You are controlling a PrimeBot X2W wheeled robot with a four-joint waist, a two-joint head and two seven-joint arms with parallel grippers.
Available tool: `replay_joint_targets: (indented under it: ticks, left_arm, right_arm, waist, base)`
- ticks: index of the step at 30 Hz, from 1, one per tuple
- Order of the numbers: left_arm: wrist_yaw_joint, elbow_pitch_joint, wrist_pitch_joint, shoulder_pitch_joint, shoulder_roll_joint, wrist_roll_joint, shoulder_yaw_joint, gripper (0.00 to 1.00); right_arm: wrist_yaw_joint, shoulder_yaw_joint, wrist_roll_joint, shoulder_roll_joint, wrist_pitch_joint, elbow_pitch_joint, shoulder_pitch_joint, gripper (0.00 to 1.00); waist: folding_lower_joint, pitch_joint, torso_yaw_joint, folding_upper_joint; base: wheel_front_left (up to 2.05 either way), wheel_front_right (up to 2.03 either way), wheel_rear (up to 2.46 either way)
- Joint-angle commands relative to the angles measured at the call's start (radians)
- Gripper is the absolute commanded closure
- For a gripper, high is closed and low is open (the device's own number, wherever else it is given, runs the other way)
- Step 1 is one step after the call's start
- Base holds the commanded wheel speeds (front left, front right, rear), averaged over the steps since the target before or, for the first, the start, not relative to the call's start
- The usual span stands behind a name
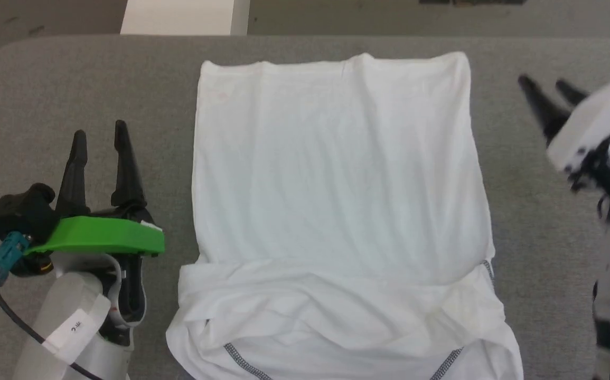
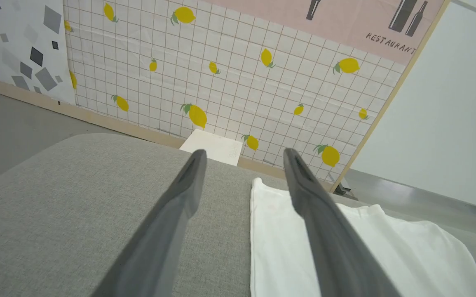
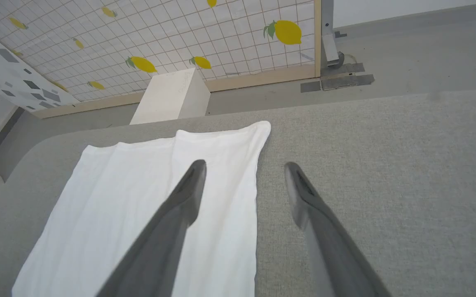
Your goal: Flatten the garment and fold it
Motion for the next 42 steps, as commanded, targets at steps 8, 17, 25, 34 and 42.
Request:
replay_joint_targets:
  ticks: [8,17,25,34,42]
  left_arm:
    - [-0.014,-0.069,-0.005,-0.065,-0.035,0.07,-0.012,0.0]
    - [-0.024,-0.096,-0.005,-0.095,-0.058,0.1,-0.027,0.0]
    - [-0.033,-0.096,-0.005,-0.092,-0.061,0.107,-0.023,0.0]
    - [-0.08,-0.078,0.183,-0.27,0.01,0.072,-0.04,0.0]
    - [-0.093,0.079,0.662,-0.621,0.095,-0.001,-0.096,0.0]
  right_arm:
    - [-0.002,0.068,-0.244,-0.106,0.221,0.215,-0.386,0.0]
    - [-0.002,0.139,-0.342,-0.135,0.365,0.32,-0.514,0.0]
    - [-0.002,0.227,-0.31,-0.167,0.448,0.346,-0.512,0.0]
    - [-0.002,0.249,-0.279,-0.195,0.503,0.283,-0.522,1.0]
    - [-0.002,0.31,-0.236,-0.188,0.484,0.235,-0.544,1.0]
  waist:
    - [0.0,0.249,0.107,0.0]
    - [0.0,0.341,0.149,0.0]
    - [0.0,0.353,0.148,0.0]
    - [0.0,0.342,0.125,0.0]
    - [0.0,0.361,0.075,0.0]
  base:
    - [0.0,0.0,0.0]
    - [0.0,0.0,0.0]
    - [0.0,0.0,0.0]
    - [0.0,0.0,0.0]
    - [0.0,0.0,0.0]
